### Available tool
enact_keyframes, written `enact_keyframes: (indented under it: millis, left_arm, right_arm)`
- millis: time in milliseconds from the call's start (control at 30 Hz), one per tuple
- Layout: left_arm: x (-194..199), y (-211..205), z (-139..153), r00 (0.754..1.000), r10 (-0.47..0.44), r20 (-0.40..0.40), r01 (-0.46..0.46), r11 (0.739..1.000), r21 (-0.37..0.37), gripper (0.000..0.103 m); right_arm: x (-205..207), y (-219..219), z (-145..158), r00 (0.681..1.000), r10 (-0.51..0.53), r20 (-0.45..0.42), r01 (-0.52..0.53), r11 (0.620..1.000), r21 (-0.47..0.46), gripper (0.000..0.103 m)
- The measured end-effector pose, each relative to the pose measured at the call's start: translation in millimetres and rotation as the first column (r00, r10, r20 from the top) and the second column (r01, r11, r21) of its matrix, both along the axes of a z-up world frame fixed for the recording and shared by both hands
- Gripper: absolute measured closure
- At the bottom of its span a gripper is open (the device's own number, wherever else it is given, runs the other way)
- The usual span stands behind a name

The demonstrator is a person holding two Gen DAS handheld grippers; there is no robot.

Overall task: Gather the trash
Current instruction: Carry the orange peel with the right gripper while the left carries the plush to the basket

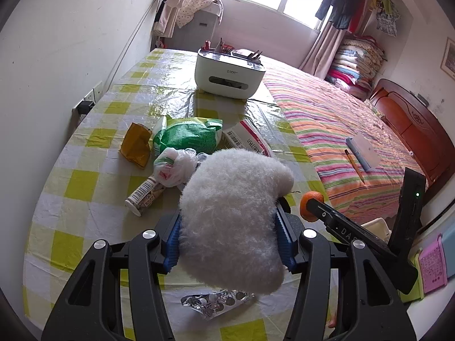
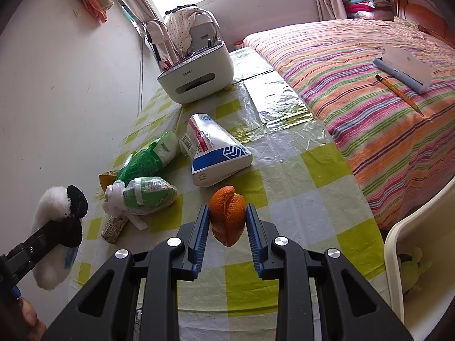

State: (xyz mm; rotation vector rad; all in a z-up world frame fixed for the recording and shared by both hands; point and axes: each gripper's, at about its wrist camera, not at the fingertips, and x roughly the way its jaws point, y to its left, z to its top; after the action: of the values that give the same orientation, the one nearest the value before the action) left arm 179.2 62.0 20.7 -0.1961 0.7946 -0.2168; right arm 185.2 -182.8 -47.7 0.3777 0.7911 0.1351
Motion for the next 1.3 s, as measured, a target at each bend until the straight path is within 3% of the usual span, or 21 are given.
enact_keyframes:
  millis: [367,767,1300]
  left_arm:
    - [-9,-45,-2,0.995,-0.098,-0.002,0.098,0.995,-0.014,0.05]
    - [-27,-119,-7,0.969,-0.245,-0.001,0.245,0.969,0.001,0.05]
    - [-41,-193,-12,0.938,-0.346,-0.016,0.346,0.938,0.026,0.05]
  right_arm:
    - [-36,-68,9,0.988,-0.15,0.041,0.151,0.988,-0.012,0.077]
    - [-77,-129,8,0.952,-0.301,0.063,0.303,0.952,-0.039,0.077]
    - [-111,-178,0,0.903,-0.426,0.046,0.427,0.904,0.005,0.075]
